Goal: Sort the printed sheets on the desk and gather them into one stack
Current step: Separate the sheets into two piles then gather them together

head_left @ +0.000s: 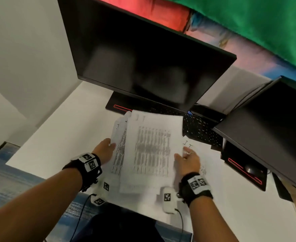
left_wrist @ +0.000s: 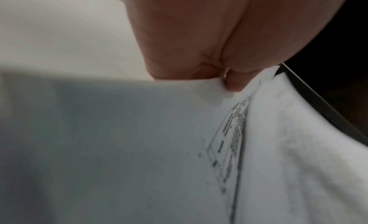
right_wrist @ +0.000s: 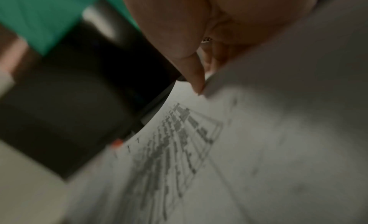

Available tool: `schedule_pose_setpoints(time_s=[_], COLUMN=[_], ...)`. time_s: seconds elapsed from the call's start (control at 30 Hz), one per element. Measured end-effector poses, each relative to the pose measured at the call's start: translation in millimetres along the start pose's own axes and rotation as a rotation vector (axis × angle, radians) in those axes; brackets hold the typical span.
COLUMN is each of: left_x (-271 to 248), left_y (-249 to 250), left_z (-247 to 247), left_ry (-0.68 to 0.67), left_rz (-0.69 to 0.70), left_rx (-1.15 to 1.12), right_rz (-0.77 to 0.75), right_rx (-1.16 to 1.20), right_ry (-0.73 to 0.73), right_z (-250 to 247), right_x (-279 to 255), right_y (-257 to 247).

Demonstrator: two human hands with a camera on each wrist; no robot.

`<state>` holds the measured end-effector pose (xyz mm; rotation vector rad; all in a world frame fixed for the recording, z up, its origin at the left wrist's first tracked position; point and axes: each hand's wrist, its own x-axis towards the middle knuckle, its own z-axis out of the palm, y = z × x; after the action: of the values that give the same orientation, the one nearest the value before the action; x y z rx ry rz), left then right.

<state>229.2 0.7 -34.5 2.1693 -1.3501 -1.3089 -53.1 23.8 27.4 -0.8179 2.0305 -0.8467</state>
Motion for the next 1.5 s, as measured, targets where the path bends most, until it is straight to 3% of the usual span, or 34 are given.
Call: schedule_pose_setpoints(time_s=[0.13,0.27,0.47,0.57,0.67,0.73,0.8,1.03,1.2,1.37,1.5], left_x=[-3.8,-17.7,-55.7,-79.7,-96.7,-99.2,-92.6,-68.7,-59.2,-46.4,-47.8], left_y=[6.0,14.2,35.1,61.8,81.3,80.8,71.2,57.9,62.6,62.9,60.8], left_z=[7.0,6.5,-45.8,-73.1,-79.6,-75.5,-70.5,-64.7,-70.0,-67.1,-66.3], left_ry=[0.034,0.078,0.02,0.081,0.238,0.289,0.209,0.228,0.169,0.116,0.199], left_rz=[-0.023,0.079,0.401,0.509,0.585,0.57,0.576,0.626,0.583,0.549,0.608], left_rx=[-0.026,-0.085,-0.456,-0.456,-0.487,-0.465,-0.529,-0.495,-0.596,-0.556,-0.516], right_rz=[-0.039,-0.092,-0.058,-0.218,-0.372,-0.458,-0.526,-0.435,-0.574,-0.432,-0.402], right_rx=[-0.354,-0.418,0.09,0.248,0.458,0.538,0.5,0.434,0.371,0.36,0.429], right_ry=[-0.177,-0.222,-0.282,-0.212,-0.22,-0.254,-0.254,-0.284,-0.246,-0.279,-0.267], right_z=[46.5,52.2,19.7,2.3,-6.0,-5.5,0.8,11.2,10.3,23.7,21.8], right_x=[-9.9,-7.2,-6.9,-15.0,-26.4,-31.0,-27.7,-28.4,-22.2,-22.8,-27.2], right_y=[31.9,39.2,-18.7,-54.3,-70.0,-74.0,-69.1,-56.7,-68.3,-63.3,-65.4])
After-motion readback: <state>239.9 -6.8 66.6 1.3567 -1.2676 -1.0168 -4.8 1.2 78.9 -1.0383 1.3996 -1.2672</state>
